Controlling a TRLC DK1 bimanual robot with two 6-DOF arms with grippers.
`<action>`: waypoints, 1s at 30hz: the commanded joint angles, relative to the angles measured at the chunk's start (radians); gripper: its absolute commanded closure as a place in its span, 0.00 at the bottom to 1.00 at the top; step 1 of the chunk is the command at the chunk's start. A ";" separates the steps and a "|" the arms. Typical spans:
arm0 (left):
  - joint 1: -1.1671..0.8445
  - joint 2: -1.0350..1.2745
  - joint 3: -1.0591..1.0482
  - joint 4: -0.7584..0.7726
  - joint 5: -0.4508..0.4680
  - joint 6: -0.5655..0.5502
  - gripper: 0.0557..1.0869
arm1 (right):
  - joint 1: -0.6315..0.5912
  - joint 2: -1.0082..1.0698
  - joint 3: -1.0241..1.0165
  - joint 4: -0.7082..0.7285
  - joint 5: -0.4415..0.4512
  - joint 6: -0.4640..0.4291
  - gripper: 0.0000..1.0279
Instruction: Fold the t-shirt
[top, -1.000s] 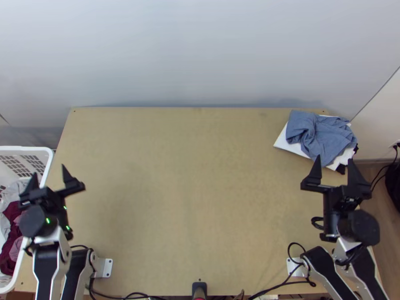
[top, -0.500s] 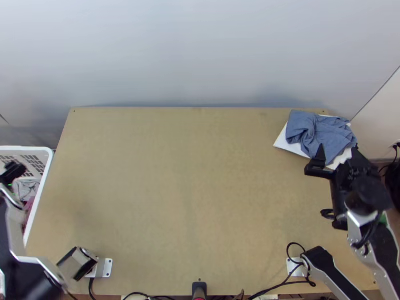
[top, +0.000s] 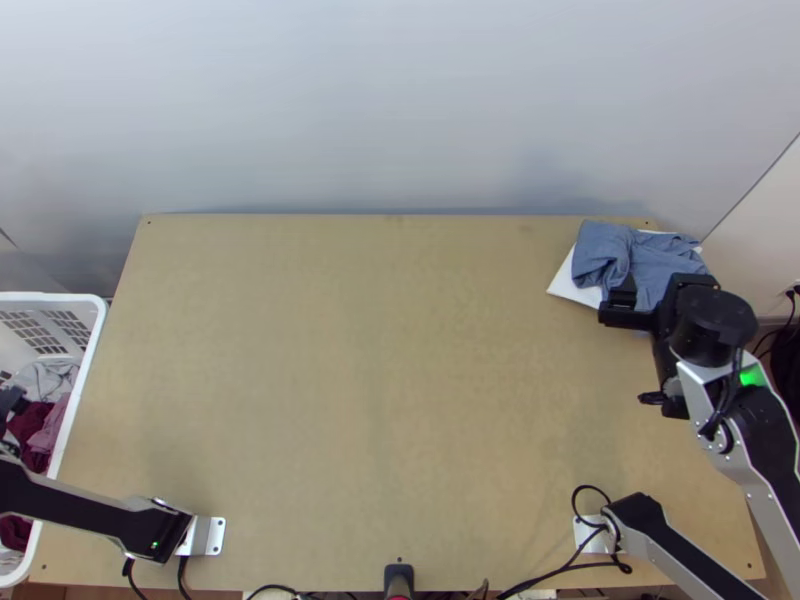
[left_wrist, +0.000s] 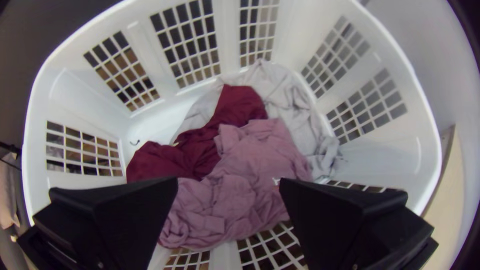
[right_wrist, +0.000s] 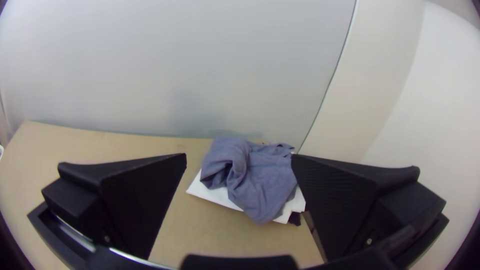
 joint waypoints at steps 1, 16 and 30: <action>0.116 0.285 0.240 -0.173 0.002 -0.043 0.04 | 0.008 0.019 -0.028 0.010 -0.007 0.004 0.05; 0.175 0.535 0.331 -0.144 0.001 -0.046 0.04 | 0.037 0.065 -0.031 0.022 -0.014 -0.004 0.05; 0.178 0.579 0.349 -0.068 -0.010 -0.020 0.48 | 0.042 0.096 -0.028 0.030 -0.017 -0.005 0.05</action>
